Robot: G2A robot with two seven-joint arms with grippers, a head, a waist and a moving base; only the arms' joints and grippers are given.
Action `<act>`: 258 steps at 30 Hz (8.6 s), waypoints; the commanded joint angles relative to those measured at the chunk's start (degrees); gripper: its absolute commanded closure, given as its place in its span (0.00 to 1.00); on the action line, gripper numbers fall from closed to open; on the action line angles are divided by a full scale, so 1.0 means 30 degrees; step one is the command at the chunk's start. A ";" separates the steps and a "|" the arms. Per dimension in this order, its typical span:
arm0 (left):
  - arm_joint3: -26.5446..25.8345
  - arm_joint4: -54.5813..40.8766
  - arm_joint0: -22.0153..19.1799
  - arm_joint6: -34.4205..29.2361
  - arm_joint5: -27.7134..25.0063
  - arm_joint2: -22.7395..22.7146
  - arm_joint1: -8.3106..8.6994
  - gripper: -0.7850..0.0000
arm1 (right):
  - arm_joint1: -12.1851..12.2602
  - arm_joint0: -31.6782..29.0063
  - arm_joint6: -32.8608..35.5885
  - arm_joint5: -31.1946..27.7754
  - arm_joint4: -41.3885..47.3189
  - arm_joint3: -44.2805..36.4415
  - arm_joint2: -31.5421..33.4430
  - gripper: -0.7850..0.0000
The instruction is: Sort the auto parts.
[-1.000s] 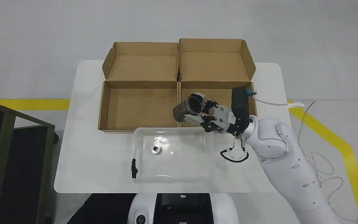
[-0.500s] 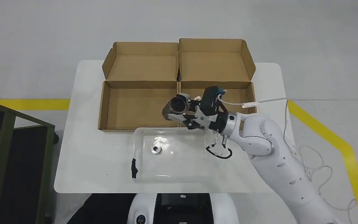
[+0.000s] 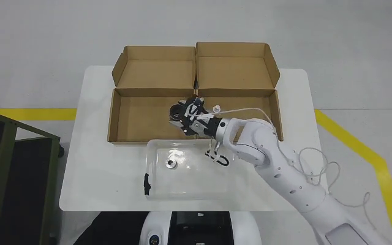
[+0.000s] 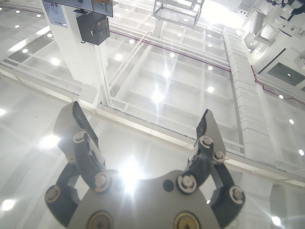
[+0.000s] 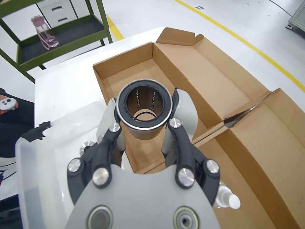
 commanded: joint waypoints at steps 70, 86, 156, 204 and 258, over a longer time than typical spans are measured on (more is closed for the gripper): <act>0.0000 0.0000 0.0000 0.0000 0.0000 0.0000 0.0000 0.00 | -0.1384 -0.1937 0.2529 -0.3628 -0.2698 -0.1692 0.0624 0.22; 0.0000 0.0000 0.0000 0.0000 0.0000 0.0000 0.0000 0.00 | -0.0581 -0.5695 0.1033 -0.5999 -0.6726 -0.3363 0.0414 0.17; 0.0000 0.0000 0.0000 0.0000 0.0000 0.0000 0.0000 0.00 | -0.0224 -0.6066 0.0121 -0.8356 0.2406 -0.4531 0.5352 1.00; 0.0000 0.0000 0.0000 0.0000 0.0000 0.0000 0.0000 0.00 | 0.0322 -0.6244 -0.2178 -0.5574 0.2966 -0.3267 0.6728 1.00; 0.0000 0.0000 0.0000 0.0000 0.0000 0.0000 0.0000 0.00 | -0.6835 0.6546 0.3245 0.0089 -0.0130 1.1470 -0.6063 1.00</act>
